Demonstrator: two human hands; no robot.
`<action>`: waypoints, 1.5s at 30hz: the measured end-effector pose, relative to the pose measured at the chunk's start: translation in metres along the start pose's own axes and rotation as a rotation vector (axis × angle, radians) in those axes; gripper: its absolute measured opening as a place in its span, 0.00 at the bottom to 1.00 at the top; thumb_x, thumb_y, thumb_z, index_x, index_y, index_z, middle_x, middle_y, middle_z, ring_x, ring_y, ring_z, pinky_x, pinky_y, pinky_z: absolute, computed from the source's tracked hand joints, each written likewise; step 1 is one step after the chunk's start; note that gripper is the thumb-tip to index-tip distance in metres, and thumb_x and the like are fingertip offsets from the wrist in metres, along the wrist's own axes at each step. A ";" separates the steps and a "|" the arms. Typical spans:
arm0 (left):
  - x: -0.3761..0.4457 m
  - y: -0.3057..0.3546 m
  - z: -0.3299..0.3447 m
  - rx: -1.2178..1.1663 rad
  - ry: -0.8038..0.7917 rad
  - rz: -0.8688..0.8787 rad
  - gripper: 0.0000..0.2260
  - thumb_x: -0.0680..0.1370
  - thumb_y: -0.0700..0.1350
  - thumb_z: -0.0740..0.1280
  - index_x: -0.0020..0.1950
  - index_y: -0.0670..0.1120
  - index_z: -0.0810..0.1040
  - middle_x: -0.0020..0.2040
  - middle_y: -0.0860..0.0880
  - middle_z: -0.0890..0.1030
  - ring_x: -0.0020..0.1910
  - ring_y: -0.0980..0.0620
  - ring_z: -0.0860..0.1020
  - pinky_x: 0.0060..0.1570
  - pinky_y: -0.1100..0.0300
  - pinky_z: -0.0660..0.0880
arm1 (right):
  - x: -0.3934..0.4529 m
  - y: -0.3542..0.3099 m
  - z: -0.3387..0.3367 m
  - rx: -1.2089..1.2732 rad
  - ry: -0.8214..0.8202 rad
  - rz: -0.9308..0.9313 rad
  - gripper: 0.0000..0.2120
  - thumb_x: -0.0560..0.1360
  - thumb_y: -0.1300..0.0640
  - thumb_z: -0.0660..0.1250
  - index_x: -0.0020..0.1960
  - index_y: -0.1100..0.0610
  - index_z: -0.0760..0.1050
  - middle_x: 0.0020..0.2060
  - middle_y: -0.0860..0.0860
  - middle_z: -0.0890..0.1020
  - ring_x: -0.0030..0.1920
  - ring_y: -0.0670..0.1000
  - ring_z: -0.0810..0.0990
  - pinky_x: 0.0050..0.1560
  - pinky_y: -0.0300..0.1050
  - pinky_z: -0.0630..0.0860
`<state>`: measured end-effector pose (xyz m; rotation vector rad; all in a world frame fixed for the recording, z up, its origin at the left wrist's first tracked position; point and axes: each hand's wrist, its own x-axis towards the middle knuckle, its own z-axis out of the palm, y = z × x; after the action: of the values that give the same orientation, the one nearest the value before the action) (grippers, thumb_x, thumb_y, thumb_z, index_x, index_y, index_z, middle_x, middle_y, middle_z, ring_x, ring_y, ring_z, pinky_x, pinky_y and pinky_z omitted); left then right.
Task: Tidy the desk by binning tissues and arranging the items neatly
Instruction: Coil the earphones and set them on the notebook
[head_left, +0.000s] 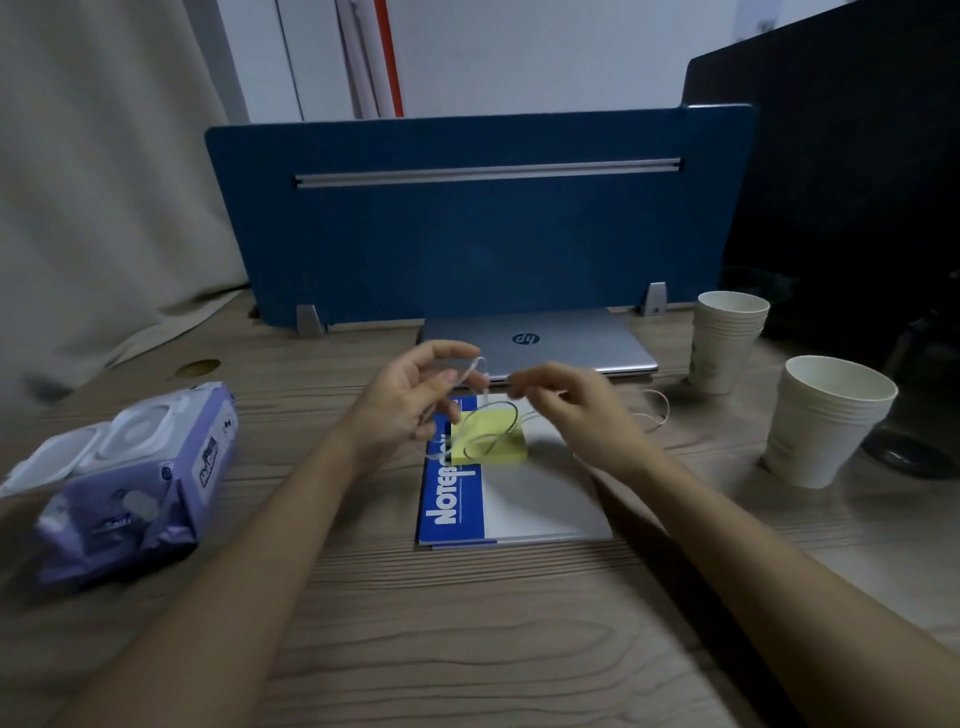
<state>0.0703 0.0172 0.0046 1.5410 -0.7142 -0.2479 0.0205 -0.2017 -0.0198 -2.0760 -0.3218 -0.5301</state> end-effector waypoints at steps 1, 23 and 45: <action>0.000 -0.001 0.005 0.005 -0.030 0.001 0.13 0.83 0.39 0.58 0.59 0.52 0.79 0.55 0.46 0.84 0.38 0.52 0.81 0.26 0.66 0.71 | -0.001 -0.001 0.004 0.031 -0.067 0.007 0.13 0.78 0.62 0.62 0.55 0.50 0.81 0.49 0.47 0.85 0.51 0.45 0.82 0.55 0.46 0.77; 0.008 -0.015 -0.005 0.654 0.321 0.222 0.13 0.77 0.57 0.64 0.50 0.48 0.81 0.52 0.58 0.77 0.51 0.63 0.76 0.42 0.71 0.72 | -0.011 -0.036 -0.003 0.378 -0.204 0.022 0.16 0.80 0.54 0.62 0.41 0.64 0.78 0.30 0.56 0.78 0.30 0.48 0.75 0.35 0.39 0.72; -0.011 0.020 -0.037 -0.935 -0.570 -0.234 0.13 0.84 0.43 0.54 0.46 0.41 0.74 0.27 0.52 0.63 0.25 0.56 0.61 0.27 0.64 0.62 | 0.036 0.008 -0.044 0.421 0.752 0.283 0.14 0.82 0.53 0.59 0.40 0.53 0.76 0.30 0.49 0.71 0.30 0.45 0.68 0.31 0.41 0.64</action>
<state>0.0766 0.0554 0.0258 0.6337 -0.6964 -1.0648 0.0443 -0.2430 0.0125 -1.3639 0.2796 -0.9258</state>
